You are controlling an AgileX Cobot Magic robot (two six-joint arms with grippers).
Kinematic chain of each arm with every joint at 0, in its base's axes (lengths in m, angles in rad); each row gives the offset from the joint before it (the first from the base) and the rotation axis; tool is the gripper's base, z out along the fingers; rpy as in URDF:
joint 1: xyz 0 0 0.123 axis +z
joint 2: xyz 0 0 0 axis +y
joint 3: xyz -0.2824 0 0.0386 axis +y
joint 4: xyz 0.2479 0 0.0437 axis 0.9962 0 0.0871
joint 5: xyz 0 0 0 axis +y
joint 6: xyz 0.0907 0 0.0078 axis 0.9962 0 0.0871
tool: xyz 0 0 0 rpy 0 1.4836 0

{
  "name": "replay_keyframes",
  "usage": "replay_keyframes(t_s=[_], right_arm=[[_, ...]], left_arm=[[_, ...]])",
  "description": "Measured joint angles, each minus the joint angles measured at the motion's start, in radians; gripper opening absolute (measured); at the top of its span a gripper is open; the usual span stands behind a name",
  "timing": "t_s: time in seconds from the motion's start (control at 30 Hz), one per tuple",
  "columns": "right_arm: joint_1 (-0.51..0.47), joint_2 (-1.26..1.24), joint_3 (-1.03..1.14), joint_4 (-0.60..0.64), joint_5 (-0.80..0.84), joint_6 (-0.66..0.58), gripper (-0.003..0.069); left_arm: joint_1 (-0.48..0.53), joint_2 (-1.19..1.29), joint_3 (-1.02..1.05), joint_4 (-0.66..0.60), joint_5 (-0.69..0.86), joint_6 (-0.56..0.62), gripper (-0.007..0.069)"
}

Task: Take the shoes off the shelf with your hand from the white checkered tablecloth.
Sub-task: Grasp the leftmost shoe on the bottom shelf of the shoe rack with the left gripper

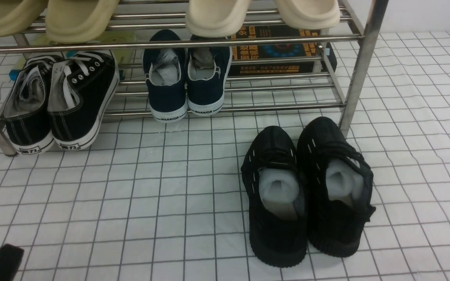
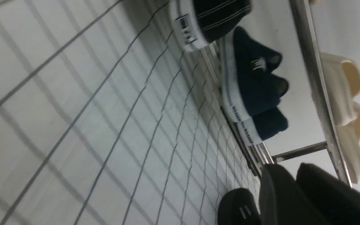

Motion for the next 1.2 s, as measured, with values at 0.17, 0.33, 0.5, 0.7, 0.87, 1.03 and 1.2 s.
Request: replay_keyframes(t_s=[0.17,0.33,0.5,0.7,0.87,1.03,1.2], right_arm=[[0.000,0.000,0.000,0.000,0.000,0.000,0.0041],[0.000,0.000,0.000,0.000,0.000,0.000,0.0041],[0.000,0.000,0.000,0.000,0.000,0.000,0.0041],[0.000,0.000,0.000,0.000,0.000,0.000,0.0041],[0.000,0.000,0.000,0.000,0.000,0.000,0.0041],[0.000,0.000,0.000,0.000,0.000,0.000,0.0041],[0.000,0.000,0.000,0.000,0.000,0.000,0.0041]], left_arm=[[0.000,0.205,-0.284,0.184,0.114,0.031,0.0001],[0.000,0.598,-0.588,0.414,0.484,0.058,0.0001],[0.005,1.026,-1.010,0.609,0.808,0.223,0.0012],[0.139,1.459,-1.458,0.495,0.991,0.500,0.0013],[0.229,1.713,-1.673,0.280,0.995,0.572,0.0015],[0.228,1.810,-1.727,0.240,1.000,0.557,0.0022],[0.196,1.868,-1.728,0.304,1.001,0.498,0.0062]])
